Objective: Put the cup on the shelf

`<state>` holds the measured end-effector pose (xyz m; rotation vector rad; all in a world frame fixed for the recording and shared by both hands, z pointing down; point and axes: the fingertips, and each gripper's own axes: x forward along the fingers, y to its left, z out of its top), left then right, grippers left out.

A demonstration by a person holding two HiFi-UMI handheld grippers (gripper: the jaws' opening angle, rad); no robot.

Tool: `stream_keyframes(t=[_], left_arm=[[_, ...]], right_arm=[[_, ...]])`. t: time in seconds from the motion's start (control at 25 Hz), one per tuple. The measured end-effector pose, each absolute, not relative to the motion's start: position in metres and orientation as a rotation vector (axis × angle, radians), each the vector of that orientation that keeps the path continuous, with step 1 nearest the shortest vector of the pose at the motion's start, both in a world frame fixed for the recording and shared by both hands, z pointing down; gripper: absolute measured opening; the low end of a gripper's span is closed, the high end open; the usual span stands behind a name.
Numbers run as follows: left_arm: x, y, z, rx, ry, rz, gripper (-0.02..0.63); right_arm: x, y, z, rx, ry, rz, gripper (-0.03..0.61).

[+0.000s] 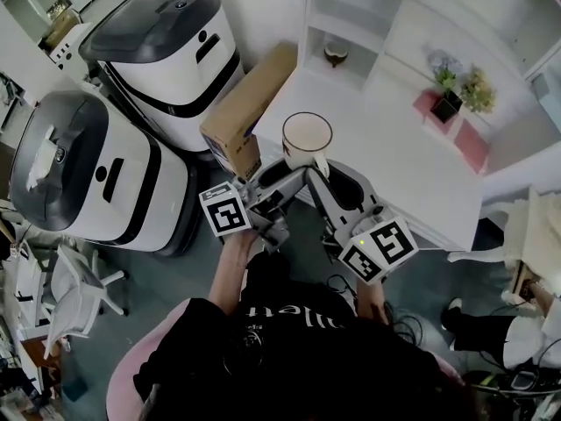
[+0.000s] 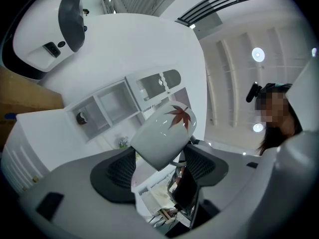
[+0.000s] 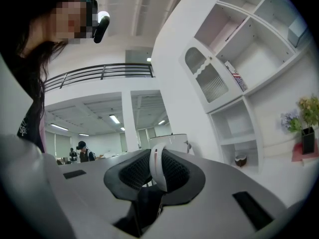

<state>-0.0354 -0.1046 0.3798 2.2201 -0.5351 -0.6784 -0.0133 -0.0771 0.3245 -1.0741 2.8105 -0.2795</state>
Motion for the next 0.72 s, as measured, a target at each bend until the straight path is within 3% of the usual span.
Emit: stream_keyframes(t=[0.36,0.72], left_arm=[[-0.101,-0.146,0.383,2.224,-0.500,-0.657,0.318],[-0.104,-0.165,0.398,2.180,-0.436,-0.637,0.318]], right_arm=[[-0.084,-0.116,0.330,-1.104,2.815,-0.283,0.089],[-0.090,-0.136,0.343,-1.199,2.803,-0.322,0.089]])
